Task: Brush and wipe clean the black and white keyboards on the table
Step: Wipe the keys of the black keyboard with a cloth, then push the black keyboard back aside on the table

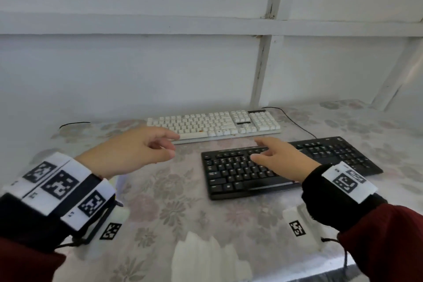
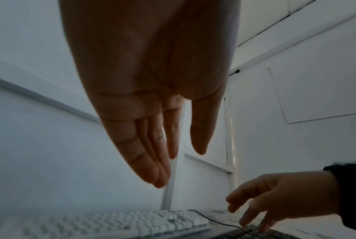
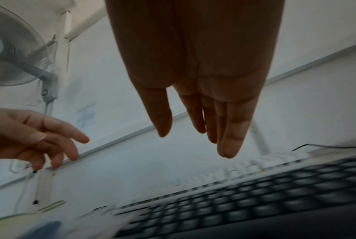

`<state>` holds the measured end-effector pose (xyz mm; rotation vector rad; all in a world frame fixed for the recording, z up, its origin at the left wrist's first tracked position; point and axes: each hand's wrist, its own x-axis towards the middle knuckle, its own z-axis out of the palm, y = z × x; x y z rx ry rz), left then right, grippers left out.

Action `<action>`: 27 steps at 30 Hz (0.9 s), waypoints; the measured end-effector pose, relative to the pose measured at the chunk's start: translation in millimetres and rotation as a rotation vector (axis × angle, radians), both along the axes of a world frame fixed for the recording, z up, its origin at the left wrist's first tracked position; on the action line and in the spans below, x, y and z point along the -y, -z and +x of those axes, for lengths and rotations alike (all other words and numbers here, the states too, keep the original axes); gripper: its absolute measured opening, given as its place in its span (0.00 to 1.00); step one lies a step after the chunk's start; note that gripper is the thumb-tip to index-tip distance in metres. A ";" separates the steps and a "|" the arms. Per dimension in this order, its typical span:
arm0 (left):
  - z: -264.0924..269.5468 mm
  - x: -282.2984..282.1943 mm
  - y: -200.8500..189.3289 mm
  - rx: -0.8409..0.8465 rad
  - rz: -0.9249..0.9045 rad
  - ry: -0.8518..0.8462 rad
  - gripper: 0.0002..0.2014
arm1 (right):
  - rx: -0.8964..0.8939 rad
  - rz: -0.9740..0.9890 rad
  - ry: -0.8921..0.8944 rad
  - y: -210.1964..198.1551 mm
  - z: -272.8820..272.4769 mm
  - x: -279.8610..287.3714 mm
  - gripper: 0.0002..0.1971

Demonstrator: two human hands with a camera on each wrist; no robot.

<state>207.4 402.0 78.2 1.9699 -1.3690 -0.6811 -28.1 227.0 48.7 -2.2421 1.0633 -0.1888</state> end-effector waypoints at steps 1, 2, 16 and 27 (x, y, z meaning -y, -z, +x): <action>-11.3 9.8 4.2 0.010 0.012 0.007 0.14 | 0.005 -0.001 0.021 0.3 -16.1 12.9 0.30; -22.2 19.0 8.4 0.017 0.029 0.013 0.15 | 0.009 0.002 0.042 1.3 -32.0 26.0 0.30; -84.8 73.7 70.2 -0.009 0.271 -0.286 0.28 | -0.114 0.034 0.254 24.0 -178.3 159.5 0.26; -76.3 80.3 95.2 -0.189 0.407 -0.271 0.60 | -0.096 0.197 0.155 46.6 -199.9 191.1 0.27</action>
